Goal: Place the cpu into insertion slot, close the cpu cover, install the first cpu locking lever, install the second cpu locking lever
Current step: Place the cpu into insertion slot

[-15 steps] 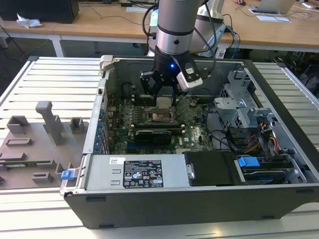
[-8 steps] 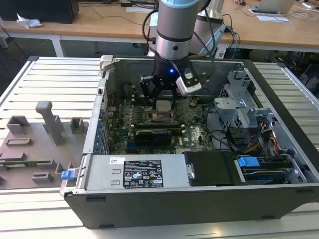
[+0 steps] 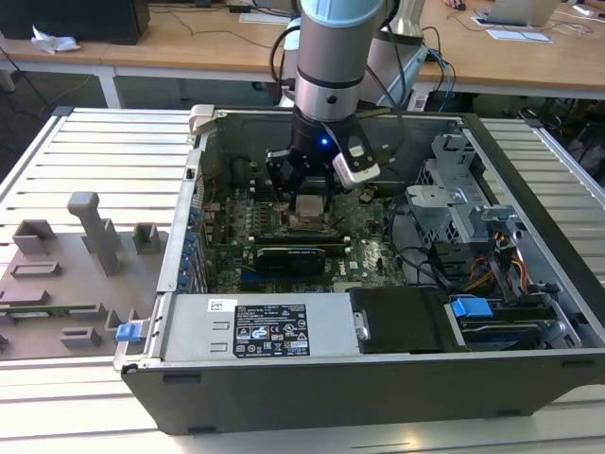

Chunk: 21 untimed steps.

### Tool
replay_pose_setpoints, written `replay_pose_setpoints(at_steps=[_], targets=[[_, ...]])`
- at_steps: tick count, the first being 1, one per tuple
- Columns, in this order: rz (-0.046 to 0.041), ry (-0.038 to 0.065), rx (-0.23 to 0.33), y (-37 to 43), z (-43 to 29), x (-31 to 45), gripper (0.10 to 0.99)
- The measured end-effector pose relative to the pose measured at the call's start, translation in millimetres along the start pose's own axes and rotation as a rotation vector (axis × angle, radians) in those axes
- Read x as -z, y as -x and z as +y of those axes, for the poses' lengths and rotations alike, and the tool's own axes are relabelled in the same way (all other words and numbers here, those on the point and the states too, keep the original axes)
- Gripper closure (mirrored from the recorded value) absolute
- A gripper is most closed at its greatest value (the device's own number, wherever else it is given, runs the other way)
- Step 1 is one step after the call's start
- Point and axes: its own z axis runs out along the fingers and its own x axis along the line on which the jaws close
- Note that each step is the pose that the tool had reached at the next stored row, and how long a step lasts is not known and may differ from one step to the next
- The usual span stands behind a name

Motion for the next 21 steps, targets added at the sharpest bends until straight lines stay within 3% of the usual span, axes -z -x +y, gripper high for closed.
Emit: replay_pose_setpoints(at_steps=[9, 12, 18, 21], targets=[[0.0, 0.0, 0.0, 0.2, -0.6, -11.9, 0.541], [-0.0004, -0.014, 0.0, 0.1, 6.6, -14.1, 0.541], [-0.0006, -0.018, -0.004, 0.0, 8.6, -14.4, 0.541], [-0.0018, -0.019, -0.031, 0.0, 8.6, -14.4, 0.541]])
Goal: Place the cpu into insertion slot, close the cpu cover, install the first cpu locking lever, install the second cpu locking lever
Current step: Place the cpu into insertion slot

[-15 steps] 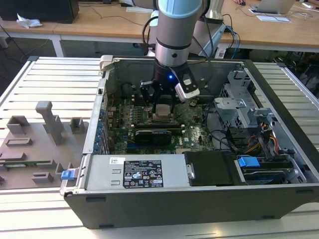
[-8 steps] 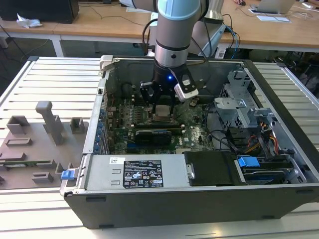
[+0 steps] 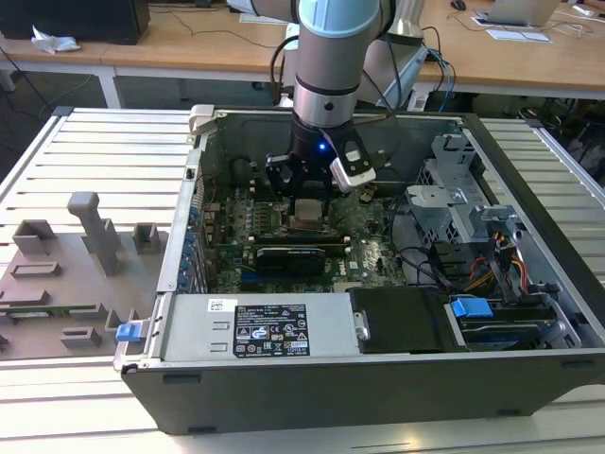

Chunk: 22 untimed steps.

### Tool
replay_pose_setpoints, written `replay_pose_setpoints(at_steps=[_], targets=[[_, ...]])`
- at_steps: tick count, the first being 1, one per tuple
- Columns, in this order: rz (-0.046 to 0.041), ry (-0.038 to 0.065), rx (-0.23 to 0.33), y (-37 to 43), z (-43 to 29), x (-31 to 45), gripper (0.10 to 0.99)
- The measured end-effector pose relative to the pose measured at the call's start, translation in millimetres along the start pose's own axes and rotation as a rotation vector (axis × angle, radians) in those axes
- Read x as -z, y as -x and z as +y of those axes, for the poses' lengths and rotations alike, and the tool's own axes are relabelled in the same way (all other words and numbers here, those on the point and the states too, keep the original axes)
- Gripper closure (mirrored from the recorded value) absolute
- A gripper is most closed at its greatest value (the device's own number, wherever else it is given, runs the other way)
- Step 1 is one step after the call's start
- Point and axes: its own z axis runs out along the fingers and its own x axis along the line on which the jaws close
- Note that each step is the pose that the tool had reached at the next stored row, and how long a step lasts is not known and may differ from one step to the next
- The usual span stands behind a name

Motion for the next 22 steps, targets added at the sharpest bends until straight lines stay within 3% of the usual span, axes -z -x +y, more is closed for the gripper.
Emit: replay_pose_setpoints(at_steps=[8, 22], targets=[[-0.0046, 0.002, -0.132, 0.0, 0.0, -0.2, 0.541], [-0.0106, 0.002, -0.295, 0.0, 0.0, -0.8, 0.541]])
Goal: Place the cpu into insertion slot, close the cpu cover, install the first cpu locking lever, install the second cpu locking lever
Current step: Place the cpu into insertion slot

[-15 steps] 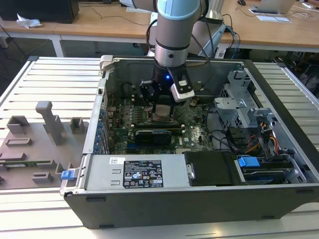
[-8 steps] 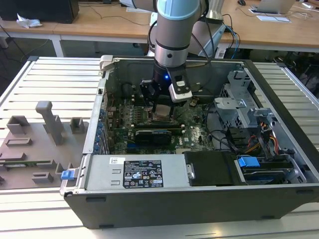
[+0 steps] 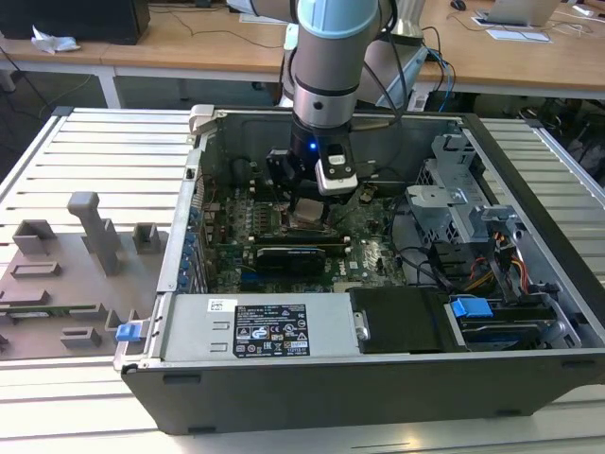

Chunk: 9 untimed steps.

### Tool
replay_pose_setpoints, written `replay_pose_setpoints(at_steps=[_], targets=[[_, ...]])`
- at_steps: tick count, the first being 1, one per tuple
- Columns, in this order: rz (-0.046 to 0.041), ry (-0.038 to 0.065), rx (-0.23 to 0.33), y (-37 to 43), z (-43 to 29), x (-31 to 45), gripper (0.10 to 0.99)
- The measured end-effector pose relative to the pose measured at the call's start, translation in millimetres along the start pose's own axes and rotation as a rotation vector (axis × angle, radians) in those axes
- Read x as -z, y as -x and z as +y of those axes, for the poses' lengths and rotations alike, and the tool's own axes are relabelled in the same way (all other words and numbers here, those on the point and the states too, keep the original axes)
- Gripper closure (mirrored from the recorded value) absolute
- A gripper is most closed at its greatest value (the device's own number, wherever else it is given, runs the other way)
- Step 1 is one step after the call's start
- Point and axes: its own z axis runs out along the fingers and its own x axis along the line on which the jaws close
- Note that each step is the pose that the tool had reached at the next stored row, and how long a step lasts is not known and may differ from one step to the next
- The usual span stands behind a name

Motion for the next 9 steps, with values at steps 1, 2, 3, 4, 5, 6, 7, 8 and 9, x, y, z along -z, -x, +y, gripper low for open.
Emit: replay_pose_setpoints(at_steps=[1, 2, 3, 4, 5, 6, 7, 8, 9], targets=[[-0.0006, 0.0, -0.014, 0.0, 0.0, 0.0, 0.541], [-0.001, 0.0, -0.028, 0.0, 0.0, -0.1, 0.541], [-0.0014, 0.0, -0.038, 0.0, 0.0, -0.1, 0.541], [-0.0016, 0.0, -0.046, 0.0, 0.0, -0.1, 0.541], [-0.002, 0.0, -0.059, 0.0, 0.0, -0.2, 0.541], [-0.0026, 0.001, -0.076, 0.0, 0.0, -0.2, 0.541], [-0.0032, 0.001, -0.093, 0.0, 0.0, -0.3, 0.541], [-0.0037, 0.001, -0.109, 0.0, 0.0, -0.4, 0.541], [-0.0045, 0.001, -0.129, 0.0, 0.0, -0.5, 0.541]])
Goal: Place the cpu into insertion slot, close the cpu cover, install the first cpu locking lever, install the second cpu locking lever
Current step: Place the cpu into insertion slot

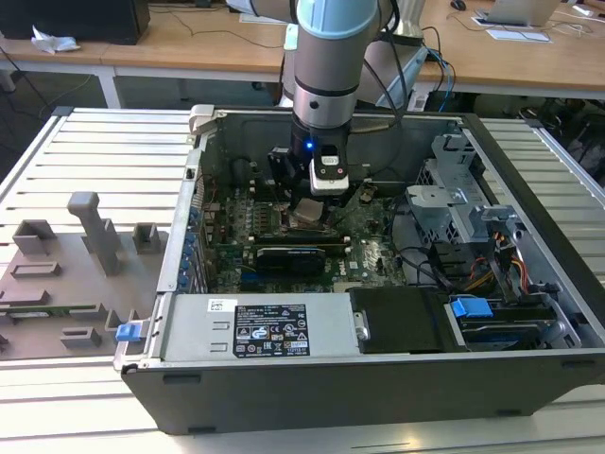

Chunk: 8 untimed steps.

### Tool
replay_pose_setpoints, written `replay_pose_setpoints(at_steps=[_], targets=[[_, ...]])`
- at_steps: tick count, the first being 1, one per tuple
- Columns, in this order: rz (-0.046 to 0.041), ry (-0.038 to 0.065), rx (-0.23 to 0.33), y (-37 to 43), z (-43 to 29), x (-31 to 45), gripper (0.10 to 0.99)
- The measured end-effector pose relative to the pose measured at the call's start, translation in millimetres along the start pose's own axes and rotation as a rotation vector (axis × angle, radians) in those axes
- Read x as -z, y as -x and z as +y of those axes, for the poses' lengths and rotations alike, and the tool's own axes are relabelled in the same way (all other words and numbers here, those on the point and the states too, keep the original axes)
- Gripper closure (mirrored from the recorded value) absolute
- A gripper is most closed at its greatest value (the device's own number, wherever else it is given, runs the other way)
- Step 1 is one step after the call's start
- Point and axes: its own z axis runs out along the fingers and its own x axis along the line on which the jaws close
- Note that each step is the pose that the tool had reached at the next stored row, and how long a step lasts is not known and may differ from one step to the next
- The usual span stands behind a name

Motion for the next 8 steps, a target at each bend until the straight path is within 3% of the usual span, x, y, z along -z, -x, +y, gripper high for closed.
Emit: replay_pose_setpoints(at_steps=[4, 8], targets=[[-0.0053, -0.007, -0.043, 0.0, 0.0, -0.1, 0.541], [-0.0144, -0.022, -0.068, 0.0, 0.0, 0.0, 0.541]])
